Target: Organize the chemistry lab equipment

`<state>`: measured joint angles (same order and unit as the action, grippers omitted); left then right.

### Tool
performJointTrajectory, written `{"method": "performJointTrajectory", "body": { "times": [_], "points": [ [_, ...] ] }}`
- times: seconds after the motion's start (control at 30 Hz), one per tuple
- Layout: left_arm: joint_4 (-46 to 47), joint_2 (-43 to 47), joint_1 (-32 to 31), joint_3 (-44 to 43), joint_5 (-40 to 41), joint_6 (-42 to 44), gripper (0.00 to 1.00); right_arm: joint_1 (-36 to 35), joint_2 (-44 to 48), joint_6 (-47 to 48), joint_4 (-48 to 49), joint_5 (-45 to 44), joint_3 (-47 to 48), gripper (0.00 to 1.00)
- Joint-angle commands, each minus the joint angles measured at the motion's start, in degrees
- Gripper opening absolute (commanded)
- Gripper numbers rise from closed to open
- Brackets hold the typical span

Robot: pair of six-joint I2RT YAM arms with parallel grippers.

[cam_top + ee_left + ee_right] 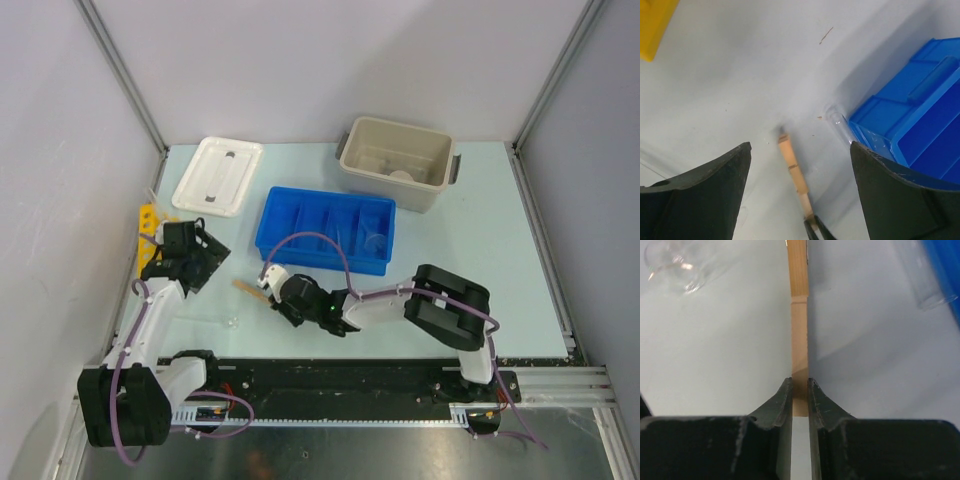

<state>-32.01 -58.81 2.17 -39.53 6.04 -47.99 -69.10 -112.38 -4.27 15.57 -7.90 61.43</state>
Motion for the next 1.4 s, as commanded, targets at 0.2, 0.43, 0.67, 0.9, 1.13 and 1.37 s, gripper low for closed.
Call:
{"method": "performJointTrajectory", "body": {
  "times": [0.2, 0.43, 0.67, 0.9, 1.13, 1.37],
  "points": [
    [0.19, 2.00, 0.35, -0.05, -3.11, 2.10, 0.84, -7.28, 13.60, -6.48, -14.53, -8.74, -7.66, 0.08],
    [1.01, 0.89, -1.28, -0.45, -7.95, 4.81, 0.83, -9.36, 18.25, -13.26, -16.69, -11.34, -12.46, 0.20],
    [2.41, -0.49, -1.62, -0.92, -14.65, 9.71, 0.85, -5.94, 17.60, -11.13, -6.14, -7.56, -12.65, 0.44],
    [4.18, -1.06, -1.65, -0.57, -19.13, 11.92, 0.90, -2.20, 13.61, -7.83, -0.92, -3.20, -9.38, 0.53],
    [5.21, -2.46, -1.65, -0.38, -21.40, 12.76, 0.93, -0.95, 7.24, -6.34, 0.05, 0.34, -3.78, 0.53],
    [5.50, -2.68, -1.65, -0.45, -22.41, 13.49, 0.95, -2.23, 1.90, -6.95, 1.21, 1.39, -0.46, 0.51]
  ]
}}
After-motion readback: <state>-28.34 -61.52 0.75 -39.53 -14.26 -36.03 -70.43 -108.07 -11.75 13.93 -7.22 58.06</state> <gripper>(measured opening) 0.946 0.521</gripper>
